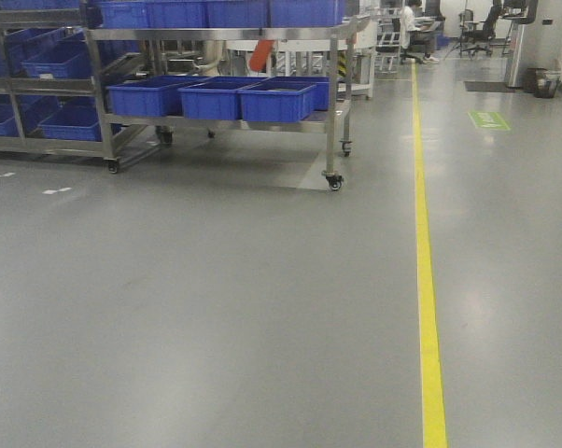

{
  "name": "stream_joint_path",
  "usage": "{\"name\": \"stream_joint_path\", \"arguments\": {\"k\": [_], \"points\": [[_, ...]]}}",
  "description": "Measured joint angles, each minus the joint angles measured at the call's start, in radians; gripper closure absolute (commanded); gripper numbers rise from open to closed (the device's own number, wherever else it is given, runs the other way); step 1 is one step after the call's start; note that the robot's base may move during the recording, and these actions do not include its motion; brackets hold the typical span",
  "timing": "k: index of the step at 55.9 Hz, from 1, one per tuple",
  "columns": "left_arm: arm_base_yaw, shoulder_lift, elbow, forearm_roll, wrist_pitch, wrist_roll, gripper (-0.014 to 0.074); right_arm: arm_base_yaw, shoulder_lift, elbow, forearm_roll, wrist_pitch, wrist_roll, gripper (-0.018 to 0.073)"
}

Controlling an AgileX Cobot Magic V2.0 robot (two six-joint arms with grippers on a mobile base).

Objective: Pick and sort blue part to right shelf
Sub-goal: 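Drive the base across the floor to the rack of blue bins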

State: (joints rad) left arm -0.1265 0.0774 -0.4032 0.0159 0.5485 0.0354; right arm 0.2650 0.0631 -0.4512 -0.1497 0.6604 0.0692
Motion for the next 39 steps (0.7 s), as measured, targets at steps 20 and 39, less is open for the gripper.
{"name": "stream_joint_path", "arguments": {"k": [20,39], "points": [[0.000,0.000,0.000,0.000,0.000,0.000,0.0220,0.000,0.000,0.000,0.000,0.000,0.000,0.0350],[0.000,0.000,0.000,0.000,0.000,0.000,0.0220,0.000,0.000,0.000,0.000,0.000,0.000,0.0350]]}}
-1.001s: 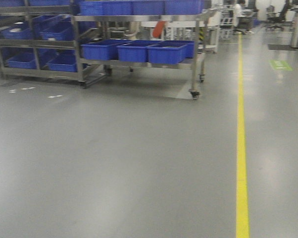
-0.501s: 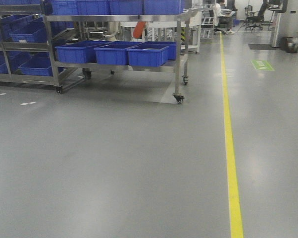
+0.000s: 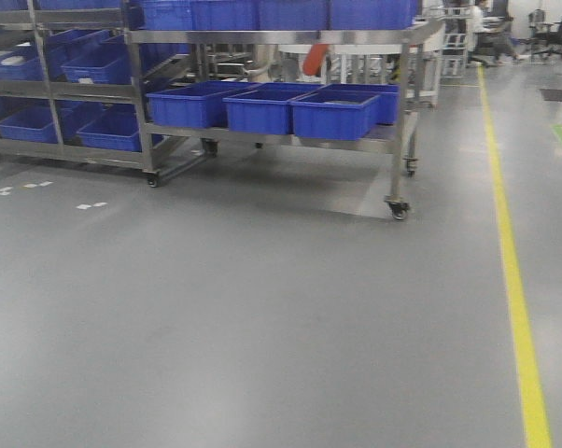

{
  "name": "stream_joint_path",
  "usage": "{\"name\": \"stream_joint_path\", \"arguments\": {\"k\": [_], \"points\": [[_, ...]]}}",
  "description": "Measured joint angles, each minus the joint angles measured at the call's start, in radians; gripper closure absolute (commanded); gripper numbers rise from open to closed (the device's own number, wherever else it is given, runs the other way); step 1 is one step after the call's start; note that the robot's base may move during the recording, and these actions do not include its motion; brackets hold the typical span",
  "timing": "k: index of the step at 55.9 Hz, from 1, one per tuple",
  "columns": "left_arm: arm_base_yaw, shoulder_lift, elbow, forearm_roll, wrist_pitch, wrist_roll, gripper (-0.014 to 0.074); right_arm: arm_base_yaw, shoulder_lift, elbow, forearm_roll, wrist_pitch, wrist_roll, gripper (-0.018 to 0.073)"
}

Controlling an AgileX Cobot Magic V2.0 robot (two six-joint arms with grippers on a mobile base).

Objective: Pick and sort blue part to right shelf
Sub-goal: 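Drive the base across the floor to the rack of blue bins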

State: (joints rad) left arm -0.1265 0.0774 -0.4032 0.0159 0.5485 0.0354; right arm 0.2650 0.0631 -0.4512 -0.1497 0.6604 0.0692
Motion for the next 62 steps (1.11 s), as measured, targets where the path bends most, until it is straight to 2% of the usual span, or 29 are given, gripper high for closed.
{"name": "stream_joint_path", "arguments": {"k": [62], "points": [[0.001,0.000,0.000,0.000,0.000,0.000,0.0220,0.000,0.000,0.000,0.000,0.000,0.000,0.0350]]}}
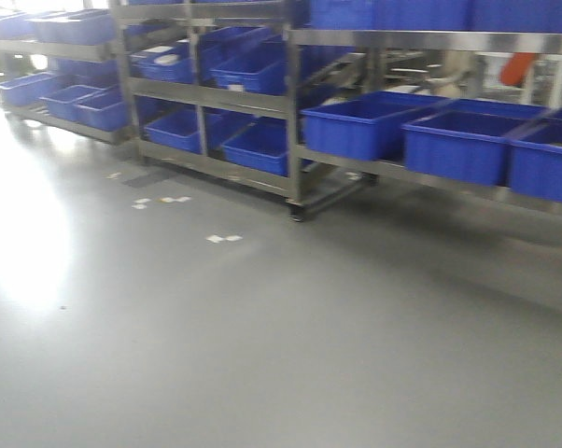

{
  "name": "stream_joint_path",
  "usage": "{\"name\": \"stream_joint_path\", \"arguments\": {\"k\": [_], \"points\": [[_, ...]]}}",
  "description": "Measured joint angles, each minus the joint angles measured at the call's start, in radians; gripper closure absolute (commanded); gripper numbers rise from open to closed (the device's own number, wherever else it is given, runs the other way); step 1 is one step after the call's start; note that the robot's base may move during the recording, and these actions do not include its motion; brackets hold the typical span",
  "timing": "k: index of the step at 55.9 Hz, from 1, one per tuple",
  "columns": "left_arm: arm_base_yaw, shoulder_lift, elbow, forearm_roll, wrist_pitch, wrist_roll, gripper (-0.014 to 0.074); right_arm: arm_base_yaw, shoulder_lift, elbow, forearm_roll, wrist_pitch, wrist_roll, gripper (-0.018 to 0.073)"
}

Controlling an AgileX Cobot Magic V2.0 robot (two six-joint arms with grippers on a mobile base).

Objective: Pick and sort blue part to right shelf
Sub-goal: 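Drive the base across the floor to the rack of blue bins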

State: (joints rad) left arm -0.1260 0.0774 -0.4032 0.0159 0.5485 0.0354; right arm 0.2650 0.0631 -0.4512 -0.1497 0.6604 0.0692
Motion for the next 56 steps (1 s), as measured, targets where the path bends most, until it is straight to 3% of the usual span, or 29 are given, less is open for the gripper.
{"name": "stream_joint_path", "arguments": {"k": [56], "points": [[0.000,0.000,0.001,0.000,0.000,0.000,0.0220,0.000,0.000,0.000,0.000,0.000,0.000,0.0350]]}}
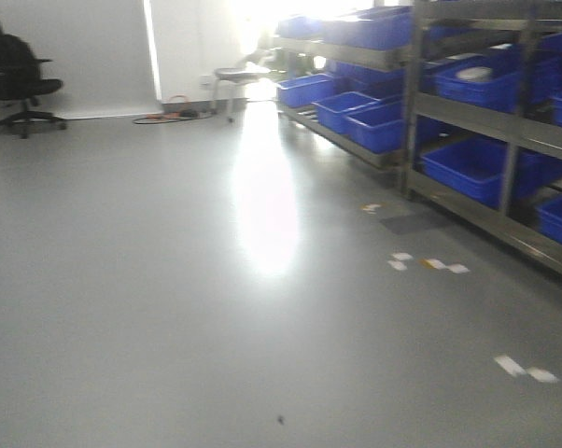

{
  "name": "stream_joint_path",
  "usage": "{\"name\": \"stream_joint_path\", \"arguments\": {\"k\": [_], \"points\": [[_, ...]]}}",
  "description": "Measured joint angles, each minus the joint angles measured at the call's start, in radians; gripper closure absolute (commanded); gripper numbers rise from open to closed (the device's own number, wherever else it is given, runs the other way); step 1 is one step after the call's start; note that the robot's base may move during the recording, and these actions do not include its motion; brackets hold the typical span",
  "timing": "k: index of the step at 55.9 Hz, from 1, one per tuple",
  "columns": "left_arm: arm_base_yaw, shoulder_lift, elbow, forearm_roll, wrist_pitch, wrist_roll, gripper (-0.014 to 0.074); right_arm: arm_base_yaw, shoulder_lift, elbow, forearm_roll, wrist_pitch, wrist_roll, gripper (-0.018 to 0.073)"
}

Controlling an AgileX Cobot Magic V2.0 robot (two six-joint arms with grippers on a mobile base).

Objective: Pick and sort blue part to right shelf
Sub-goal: 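Drive the base across the floor to the rack of blue bins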

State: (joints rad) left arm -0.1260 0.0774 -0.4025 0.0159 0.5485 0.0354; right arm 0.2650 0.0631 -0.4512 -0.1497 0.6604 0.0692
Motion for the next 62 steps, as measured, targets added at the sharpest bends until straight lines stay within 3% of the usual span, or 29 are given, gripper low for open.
{"name": "stream_joint_path", "arguments": {"k": [62], "points": [[0.000,0.000,0.000,0.000,0.000,0.000,0.0220,0.000,0.000,0.000,0.000,0.000,0.000,0.0350]]}}
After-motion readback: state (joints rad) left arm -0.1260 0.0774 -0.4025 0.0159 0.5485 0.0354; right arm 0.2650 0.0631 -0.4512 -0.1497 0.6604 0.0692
